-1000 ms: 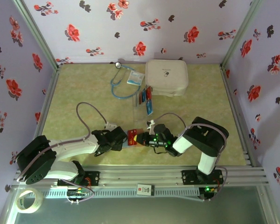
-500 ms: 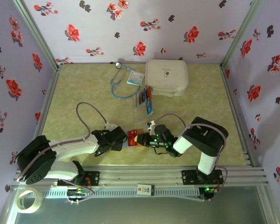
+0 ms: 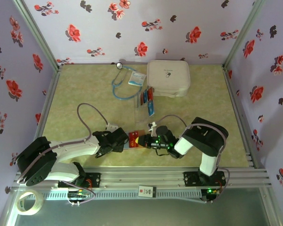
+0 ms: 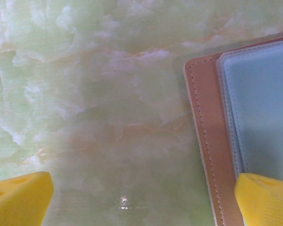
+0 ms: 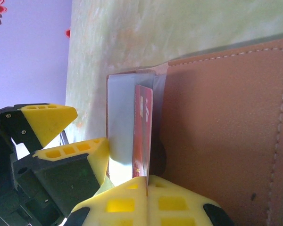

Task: Put the credit cards into the card holder

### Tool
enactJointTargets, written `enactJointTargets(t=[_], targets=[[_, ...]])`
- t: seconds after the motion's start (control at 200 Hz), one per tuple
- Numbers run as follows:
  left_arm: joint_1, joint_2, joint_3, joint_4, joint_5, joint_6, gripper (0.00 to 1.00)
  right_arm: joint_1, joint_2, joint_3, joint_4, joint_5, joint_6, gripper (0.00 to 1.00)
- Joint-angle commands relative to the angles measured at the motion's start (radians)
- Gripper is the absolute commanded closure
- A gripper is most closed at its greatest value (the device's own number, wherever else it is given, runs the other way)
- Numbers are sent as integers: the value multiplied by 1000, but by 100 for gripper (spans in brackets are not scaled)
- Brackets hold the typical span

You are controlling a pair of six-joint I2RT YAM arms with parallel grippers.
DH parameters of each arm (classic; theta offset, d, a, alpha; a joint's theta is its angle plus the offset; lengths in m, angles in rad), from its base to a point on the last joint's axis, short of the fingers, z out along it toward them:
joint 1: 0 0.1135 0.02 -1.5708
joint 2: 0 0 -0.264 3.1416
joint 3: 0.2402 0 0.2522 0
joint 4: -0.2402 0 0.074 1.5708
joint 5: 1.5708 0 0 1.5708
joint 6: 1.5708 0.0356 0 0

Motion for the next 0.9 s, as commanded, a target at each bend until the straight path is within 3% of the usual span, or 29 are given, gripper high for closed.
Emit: enactJointTargets(t=[0.0, 0.235, 0.455, 0.895], targets=[[-1, 1, -14, -14, -8, -15, 0, 7, 36, 15, -49, -19, 11, 100], [-2, -2, -16, -11, -8, -15, 0, 6, 51, 36, -65, -33, 12, 100], [-1, -16, -26, -2, -9, -19, 0, 6, 16, 56, -147, -24, 3, 71], [16, -69, -24, 43, -4, -40, 0, 8, -207, 182, -642, 67, -132, 44]])
